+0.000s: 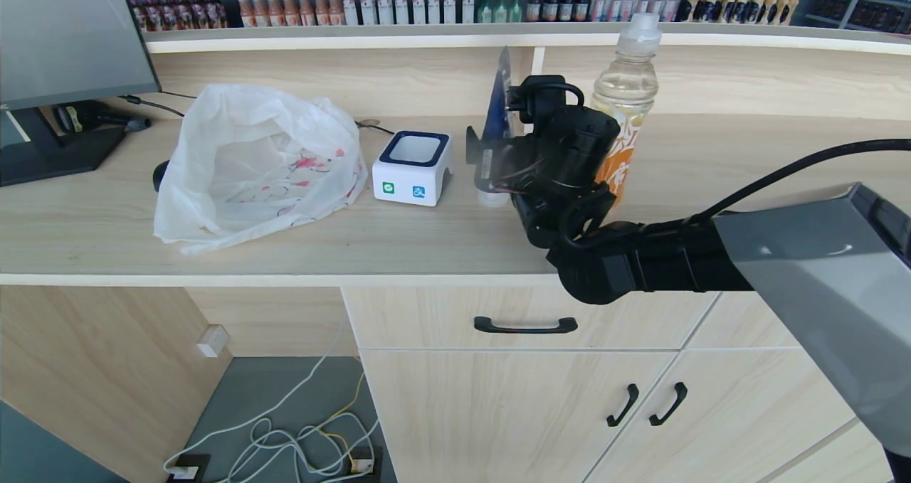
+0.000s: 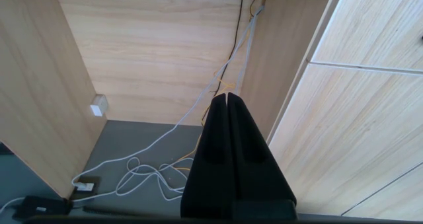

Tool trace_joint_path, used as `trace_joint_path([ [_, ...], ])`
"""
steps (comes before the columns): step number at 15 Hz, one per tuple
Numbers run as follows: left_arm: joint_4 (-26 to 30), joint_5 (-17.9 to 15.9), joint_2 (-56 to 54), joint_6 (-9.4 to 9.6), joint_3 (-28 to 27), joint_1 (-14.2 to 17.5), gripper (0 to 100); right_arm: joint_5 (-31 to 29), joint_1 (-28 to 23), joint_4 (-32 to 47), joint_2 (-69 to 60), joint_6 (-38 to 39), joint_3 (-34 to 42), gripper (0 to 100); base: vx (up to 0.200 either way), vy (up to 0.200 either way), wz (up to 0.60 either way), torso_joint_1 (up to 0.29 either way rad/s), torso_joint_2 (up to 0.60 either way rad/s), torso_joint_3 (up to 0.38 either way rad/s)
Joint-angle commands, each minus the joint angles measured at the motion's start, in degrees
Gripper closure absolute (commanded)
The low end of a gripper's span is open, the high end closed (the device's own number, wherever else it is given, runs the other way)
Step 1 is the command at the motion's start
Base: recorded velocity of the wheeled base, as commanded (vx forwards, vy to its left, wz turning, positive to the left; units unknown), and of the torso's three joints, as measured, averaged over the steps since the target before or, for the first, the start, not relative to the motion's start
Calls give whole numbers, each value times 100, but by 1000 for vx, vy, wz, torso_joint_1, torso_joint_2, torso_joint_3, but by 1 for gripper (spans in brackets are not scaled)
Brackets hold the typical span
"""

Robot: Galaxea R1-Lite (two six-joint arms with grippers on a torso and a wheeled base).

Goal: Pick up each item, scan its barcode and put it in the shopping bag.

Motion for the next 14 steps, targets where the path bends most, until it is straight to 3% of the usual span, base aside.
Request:
trace_joint_path([
  [1, 0, 0, -2, -1, 0, 1, 100, -1, -1, -12, 42, 1, 0, 0, 0, 0, 0, 0, 0, 0],
  [14, 0, 0, -2, -1, 0, 1, 100, 16, -89, -3, 165, 9, -105, 0, 0, 0, 0, 0, 0, 0],
])
